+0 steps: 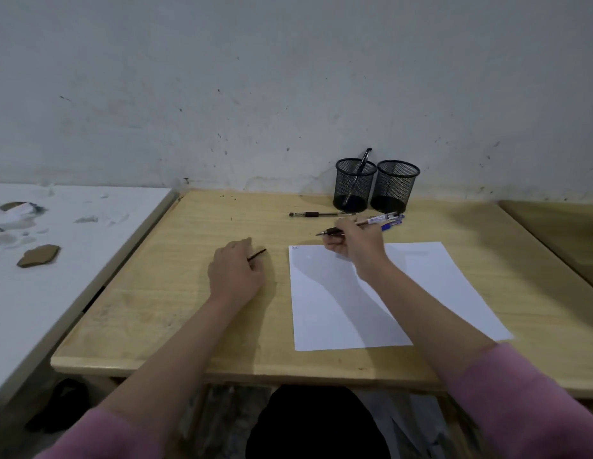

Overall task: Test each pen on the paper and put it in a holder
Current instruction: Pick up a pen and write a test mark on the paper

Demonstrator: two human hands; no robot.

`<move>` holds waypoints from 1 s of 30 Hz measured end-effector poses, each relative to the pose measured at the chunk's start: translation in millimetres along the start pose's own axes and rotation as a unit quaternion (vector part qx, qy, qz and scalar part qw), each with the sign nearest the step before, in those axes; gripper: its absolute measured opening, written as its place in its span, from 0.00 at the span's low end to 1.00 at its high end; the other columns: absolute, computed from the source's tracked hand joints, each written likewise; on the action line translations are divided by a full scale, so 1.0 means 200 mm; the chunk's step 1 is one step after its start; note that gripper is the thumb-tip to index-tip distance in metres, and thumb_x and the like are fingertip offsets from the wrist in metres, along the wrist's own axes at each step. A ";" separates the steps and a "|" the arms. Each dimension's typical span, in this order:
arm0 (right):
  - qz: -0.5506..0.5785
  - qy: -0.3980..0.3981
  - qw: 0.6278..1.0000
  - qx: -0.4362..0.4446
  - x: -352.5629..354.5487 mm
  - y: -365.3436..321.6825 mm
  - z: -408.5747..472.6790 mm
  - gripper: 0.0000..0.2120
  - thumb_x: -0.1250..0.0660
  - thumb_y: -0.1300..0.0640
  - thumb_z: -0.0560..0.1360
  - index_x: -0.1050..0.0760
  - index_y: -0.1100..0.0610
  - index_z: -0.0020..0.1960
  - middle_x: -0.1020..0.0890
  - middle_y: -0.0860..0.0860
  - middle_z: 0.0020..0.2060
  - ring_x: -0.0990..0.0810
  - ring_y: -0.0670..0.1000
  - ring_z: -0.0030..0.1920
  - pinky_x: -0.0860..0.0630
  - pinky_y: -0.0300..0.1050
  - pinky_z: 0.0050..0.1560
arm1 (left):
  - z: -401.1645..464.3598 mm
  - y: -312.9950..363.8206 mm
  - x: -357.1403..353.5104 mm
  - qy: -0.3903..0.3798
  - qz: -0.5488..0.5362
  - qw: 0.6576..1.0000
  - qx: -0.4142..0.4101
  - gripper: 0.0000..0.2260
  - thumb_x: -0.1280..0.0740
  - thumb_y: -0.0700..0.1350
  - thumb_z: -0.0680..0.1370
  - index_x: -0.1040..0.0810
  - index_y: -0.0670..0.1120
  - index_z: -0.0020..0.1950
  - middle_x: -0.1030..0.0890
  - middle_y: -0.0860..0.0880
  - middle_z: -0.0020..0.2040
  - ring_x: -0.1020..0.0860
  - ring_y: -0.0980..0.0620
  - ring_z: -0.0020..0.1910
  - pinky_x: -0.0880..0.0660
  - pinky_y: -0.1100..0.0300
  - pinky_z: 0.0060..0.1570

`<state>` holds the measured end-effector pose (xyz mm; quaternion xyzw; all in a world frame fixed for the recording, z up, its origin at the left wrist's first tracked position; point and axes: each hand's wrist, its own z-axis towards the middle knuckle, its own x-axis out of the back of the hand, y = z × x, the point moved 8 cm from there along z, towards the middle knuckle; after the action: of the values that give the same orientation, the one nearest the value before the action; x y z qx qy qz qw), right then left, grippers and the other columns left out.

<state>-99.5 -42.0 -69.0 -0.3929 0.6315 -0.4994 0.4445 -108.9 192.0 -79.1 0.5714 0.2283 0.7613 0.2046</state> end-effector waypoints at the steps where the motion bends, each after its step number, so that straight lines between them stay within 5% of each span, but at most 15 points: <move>1: -0.004 -0.006 1.000 -0.007 -0.02 0.01 0.01 0.07 0.35 0.63 0.75 0.28 0.58 0.39 0.17 0.56 0.34 0.17 0.47 0.28 0.19 0.49 0.46 | -0.01 0.01 0.00 0.000 0.015 1.000 -0.011 0.21 0.36 0.46 0.74 0.30 0.44 0.67 0.26 0.45 0.65 0.31 0.42 0.65 0.33 0.46 0.63; 6: -0.062 -0.031 0.996 0.051 -0.12 0.00 0.06 0.12 0.27 0.63 0.71 0.30 0.58 0.36 0.19 0.57 0.31 0.19 0.46 0.26 0.20 0.44 0.34 | -0.12 0.19 -0.06 -0.050 0.024 0.975 -0.217 0.29 0.41 0.59 0.69 0.30 0.48 0.67 0.28 0.48 0.68 0.31 0.48 0.68 0.40 0.41 0.69; 9: -0.109 -0.025 0.990 0.083 -0.16 -0.01 0.09 0.14 0.26 0.64 0.69 0.31 0.58 0.34 0.21 0.56 0.27 0.21 0.47 0.23 0.22 0.42 0.27 | -0.15 0.24 -0.11 -0.110 0.021 0.952 -0.286 0.31 0.41 0.62 0.69 0.30 0.48 0.68 0.30 0.49 0.71 0.32 0.51 0.69 0.42 0.48 0.70; 14: -0.113 -0.004 0.989 0.099 -0.16 0.05 0.11 0.13 0.31 0.68 0.70 0.33 0.59 0.34 0.23 0.59 0.27 0.22 0.51 0.24 0.23 0.44 0.27 | -0.11 0.20 -0.18 -0.158 0.026 0.951 -0.265 0.35 0.42 0.67 0.67 0.32 0.51 0.70 0.35 0.54 0.73 0.39 0.56 0.72 0.47 0.65 0.67; 30: -0.169 -0.037 0.977 0.128 -0.19 0.07 0.13 0.16 0.32 0.69 0.69 0.37 0.57 0.31 0.27 0.57 0.24 0.22 0.53 0.25 0.26 0.41 0.24 | -0.11 0.22 -0.17 -0.159 0.027 0.946 -0.280 0.32 0.41 0.66 0.68 0.30 0.49 0.67 0.31 0.51 0.71 0.34 0.52 0.69 0.39 0.56 0.68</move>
<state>-63.0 -10.3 -79.3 -0.4519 0.4700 -0.6289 0.4235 -123.8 133.7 -85.7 0.6105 -0.0448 0.6993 0.3691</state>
